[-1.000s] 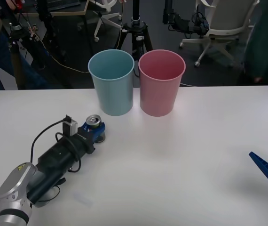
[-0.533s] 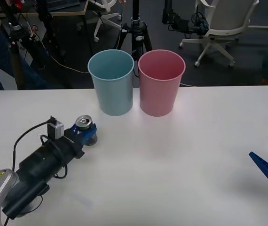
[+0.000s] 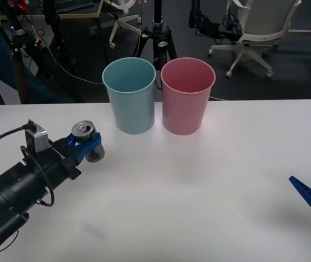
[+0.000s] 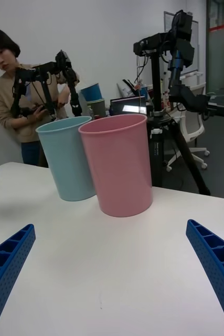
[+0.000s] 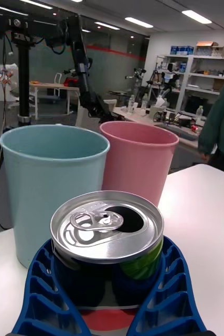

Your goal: Grasp the object on the table and drop it into the matching bin: aluminum can to the light blue bin, PET bottle to the pink bin.

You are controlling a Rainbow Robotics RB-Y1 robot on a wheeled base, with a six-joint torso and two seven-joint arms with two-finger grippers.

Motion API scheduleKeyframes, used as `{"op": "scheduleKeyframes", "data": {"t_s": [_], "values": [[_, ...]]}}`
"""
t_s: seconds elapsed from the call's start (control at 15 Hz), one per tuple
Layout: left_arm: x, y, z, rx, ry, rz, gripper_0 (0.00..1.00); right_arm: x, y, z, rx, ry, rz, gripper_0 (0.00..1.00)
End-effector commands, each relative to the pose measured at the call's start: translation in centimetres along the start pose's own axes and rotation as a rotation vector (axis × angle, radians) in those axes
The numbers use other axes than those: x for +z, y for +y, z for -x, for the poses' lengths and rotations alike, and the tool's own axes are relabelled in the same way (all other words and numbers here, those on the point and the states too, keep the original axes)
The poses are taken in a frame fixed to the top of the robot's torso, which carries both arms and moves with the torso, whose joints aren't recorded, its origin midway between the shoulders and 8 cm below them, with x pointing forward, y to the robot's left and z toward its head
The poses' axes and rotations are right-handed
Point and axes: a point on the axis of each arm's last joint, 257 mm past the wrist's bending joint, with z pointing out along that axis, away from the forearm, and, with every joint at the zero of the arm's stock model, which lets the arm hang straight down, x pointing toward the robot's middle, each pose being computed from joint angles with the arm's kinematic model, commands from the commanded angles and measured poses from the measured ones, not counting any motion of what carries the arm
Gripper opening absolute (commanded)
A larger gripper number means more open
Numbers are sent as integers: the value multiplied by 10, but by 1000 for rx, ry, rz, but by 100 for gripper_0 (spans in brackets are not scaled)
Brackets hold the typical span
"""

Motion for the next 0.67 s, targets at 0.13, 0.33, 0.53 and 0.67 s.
{"op": "scheduleKeyframes", "data": {"t_s": [0.13, 0.33, 0.53, 0.67], "values": [[-4, 5, 35, 43, 14, -8, 0, 0, 0, 0, 0, 0, 0, 100], [-3, 8, 65, 73, 12, -24, 0, 0, 0, 0, 0, 0, 0, 100], [-2, 25, 95, 130, -5, -16, 0, 0, 0, 0, 0, 0, 0, 100], [6, 29, 112, 145, -18, -23, 0, 0, 0, 0, 0, 0, 0, 100]]}}
